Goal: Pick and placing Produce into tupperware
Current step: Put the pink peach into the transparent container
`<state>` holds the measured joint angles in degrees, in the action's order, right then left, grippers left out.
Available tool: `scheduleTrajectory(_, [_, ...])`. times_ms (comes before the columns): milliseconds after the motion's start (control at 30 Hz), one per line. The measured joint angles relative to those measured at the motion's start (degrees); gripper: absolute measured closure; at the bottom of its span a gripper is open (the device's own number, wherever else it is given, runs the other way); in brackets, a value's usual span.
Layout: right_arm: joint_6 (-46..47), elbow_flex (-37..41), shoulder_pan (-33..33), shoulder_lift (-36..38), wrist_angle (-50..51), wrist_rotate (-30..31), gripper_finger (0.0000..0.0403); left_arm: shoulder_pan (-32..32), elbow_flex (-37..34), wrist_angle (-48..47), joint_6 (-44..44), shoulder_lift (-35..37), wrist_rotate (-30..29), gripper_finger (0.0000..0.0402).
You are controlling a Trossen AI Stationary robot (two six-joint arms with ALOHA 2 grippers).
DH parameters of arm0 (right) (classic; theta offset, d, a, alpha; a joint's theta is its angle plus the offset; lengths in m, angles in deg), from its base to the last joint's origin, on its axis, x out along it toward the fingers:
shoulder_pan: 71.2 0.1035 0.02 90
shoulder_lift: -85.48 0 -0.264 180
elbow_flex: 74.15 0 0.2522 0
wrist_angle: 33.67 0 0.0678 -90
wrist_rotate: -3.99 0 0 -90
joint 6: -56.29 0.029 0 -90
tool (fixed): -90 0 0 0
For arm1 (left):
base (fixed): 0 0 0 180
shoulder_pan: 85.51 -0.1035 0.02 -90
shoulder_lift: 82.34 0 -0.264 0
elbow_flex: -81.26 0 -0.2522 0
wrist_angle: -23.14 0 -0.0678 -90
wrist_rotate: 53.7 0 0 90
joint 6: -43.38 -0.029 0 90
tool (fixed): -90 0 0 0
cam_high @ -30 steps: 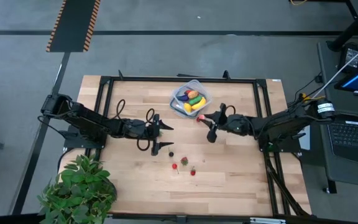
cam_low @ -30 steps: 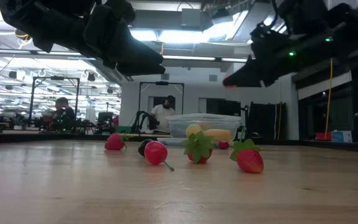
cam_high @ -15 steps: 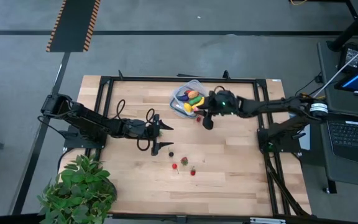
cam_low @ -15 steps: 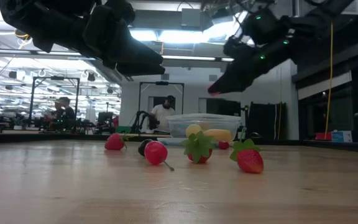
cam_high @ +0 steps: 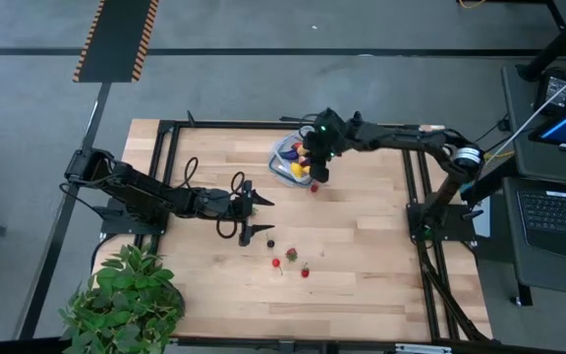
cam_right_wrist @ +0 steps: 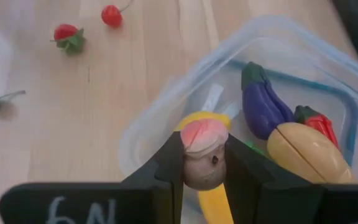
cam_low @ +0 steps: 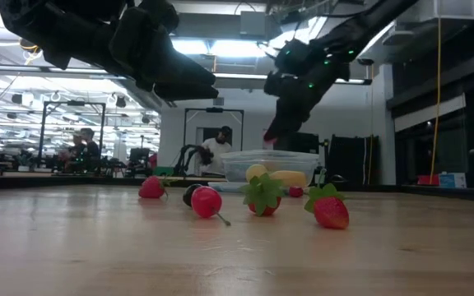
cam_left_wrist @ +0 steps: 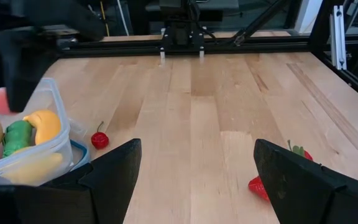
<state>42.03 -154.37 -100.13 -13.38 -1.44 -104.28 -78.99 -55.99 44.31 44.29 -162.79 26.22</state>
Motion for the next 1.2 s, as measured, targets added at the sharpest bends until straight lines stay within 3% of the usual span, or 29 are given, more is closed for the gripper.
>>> scheduleTrajectory(200, [-1.5,-9.44,-2.77,-7.07,9.62,-4.8,0.0319,0.0,0.0,-0.13,0.0,0.01,-0.01,0.0096])
scheduleTrajectory(433, [-4.24,-16.45,-3.3,-13.62,18.81,-5.38,0.0319,0.0,0.0,-0.21,0.0,0.0,0.0,0.0096])
scheduleTrajectory(1100, [-4.33,-17.28,-2.99,-14.97,24.31,-5.43,0.0318,-1.38,0.0,-0.23,0.0,0.0,-0.31,0.0096])
scheduleTrajectory(1200, [-4.12,-17.28,-2.99,-14.97,24.28,-5.77,0.0284,-1.38,0.0,-0.23,0.0,0.01,-0.31,0.0096])
